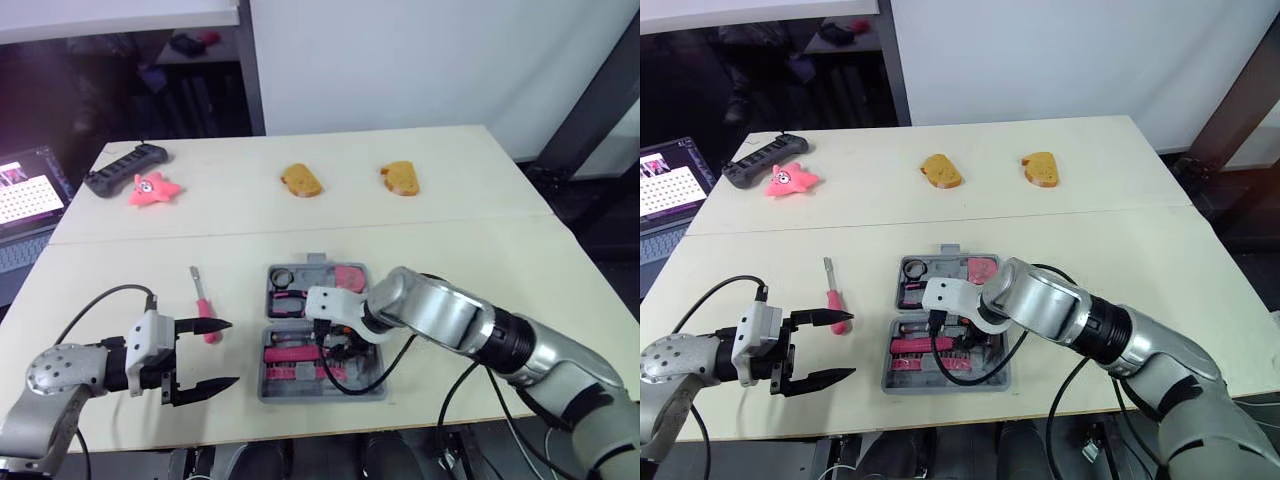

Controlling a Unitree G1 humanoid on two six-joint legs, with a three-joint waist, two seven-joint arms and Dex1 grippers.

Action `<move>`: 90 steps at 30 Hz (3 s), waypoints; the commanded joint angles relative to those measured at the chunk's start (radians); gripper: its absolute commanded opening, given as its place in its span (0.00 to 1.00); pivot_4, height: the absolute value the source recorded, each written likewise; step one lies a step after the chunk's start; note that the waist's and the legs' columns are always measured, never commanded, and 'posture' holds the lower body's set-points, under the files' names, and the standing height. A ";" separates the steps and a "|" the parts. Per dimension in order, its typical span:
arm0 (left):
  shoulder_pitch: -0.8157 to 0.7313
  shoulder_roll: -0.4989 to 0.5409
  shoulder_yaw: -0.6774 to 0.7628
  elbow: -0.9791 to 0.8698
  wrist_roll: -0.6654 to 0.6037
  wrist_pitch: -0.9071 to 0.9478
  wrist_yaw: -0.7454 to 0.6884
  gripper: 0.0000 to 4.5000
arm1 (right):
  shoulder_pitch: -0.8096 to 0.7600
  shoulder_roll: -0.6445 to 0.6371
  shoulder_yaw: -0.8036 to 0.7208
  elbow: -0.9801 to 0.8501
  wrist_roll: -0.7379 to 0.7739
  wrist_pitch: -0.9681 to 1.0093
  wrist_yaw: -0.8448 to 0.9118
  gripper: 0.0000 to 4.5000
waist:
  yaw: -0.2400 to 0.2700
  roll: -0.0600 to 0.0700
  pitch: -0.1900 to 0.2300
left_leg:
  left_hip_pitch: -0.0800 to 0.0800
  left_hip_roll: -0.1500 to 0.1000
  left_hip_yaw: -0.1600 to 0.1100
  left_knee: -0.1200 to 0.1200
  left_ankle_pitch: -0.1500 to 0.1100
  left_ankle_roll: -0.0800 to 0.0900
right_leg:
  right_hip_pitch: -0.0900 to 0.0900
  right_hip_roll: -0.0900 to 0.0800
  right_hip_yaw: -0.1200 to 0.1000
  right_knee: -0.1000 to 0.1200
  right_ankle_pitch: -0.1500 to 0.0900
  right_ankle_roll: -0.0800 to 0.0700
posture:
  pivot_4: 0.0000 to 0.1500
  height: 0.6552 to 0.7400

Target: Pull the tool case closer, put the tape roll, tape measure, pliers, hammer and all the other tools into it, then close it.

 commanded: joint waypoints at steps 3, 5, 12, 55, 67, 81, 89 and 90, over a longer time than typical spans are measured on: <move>-0.008 0.004 0.009 -0.018 -0.015 0.005 0.000 1.00 | 0.145 0.029 -0.112 -0.039 -0.017 -0.227 -0.027 0.01 | 0.001 0.000 0.000 | 0.000 0.000 0.000 0.000 0.000 0.000 | 0.000 0.000 0.000 0.000 0.000 0.000 | 1.00 1.00; -0.009 0.003 0.010 -0.017 -0.015 0.007 -0.001 1.00 | 0.196 0.035 -0.143 -0.030 -0.030 -0.318 -0.031 0.01 | 0.000 0.000 0.000 | 0.000 0.000 0.000 0.000 0.000 0.000 | 0.001 0.000 0.000 0.000 0.000 0.000 | 1.00 1.00; -0.012 0.008 0.014 -0.019 -0.014 0.012 -0.001 1.00 | 0.367 0.036 -0.231 -0.006 -0.066 -0.467 -0.065 0.01 | 0.000 0.000 0.000 | 0.000 0.000 0.000 0.000 0.000 0.000 | 0.001 0.000 0.000 0.000 0.000 0.000 | 1.00 1.00; -0.027 0.032 0.033 -0.011 -0.017 0.018 -0.019 1.00 | 0.666 0.157 -0.305 0.037 -0.261 -0.713 -0.142 0.01 | 0.002 -0.002 -0.017 | 0.017 0.001 -0.002 -0.003 -0.002 0.003 | 0.022 0.000 -0.003 -0.010 -0.003 -0.001 | 1.00 1.00; -0.030 0.027 0.027 -0.009 -0.011 0.017 -0.014 1.00 | 0.659 0.073 -0.153 0.159 -0.392 -0.569 -0.102 0.01 | 0.003 -0.002 -0.018 | 0.018 0.001 -0.002 -0.003 -0.002 0.003 | 0.024 0.000 -0.003 -0.010 -0.003 -0.002 | 1.00 1.00; -0.014 0.016 0.110 0.037 -0.047 0.055 0.050 1.00 | 0.711 0.068 -0.665 -0.210 -0.103 -0.718 -0.071 0.01 | 0.006 0.000 -0.011 | 0.016 0.000 -0.002 -0.003 -0.002 0.003 | 0.022 -0.001 -0.003 -0.011 -0.004 0.000 | 1.00 1.00; 0.065 0.120 0.332 0.357 0.034 -0.030 0.053 1.00 | 1.240 -0.197 -1.383 -0.155 0.066 -0.706 0.223 0.12 | 0.027 -0.001 -0.008 | 0.016 0.000 -0.001 -0.003 -0.006 0.009 | 0.024 -0.002 -0.004 -0.013 -0.008 0.002 | 1.00 1.00; 0.064 0.141 0.345 0.419 0.051 -0.058 0.045 1.00 | 1.293 -0.201 -1.432 -0.135 0.070 -0.725 0.254 0.18 | 0.028 -0.001 -0.008 | 0.016 0.000 -0.001 -0.003 -0.006 0.009 | 0.024 -0.002 -0.004 -0.013 -0.008 0.001 | 1.00 1.00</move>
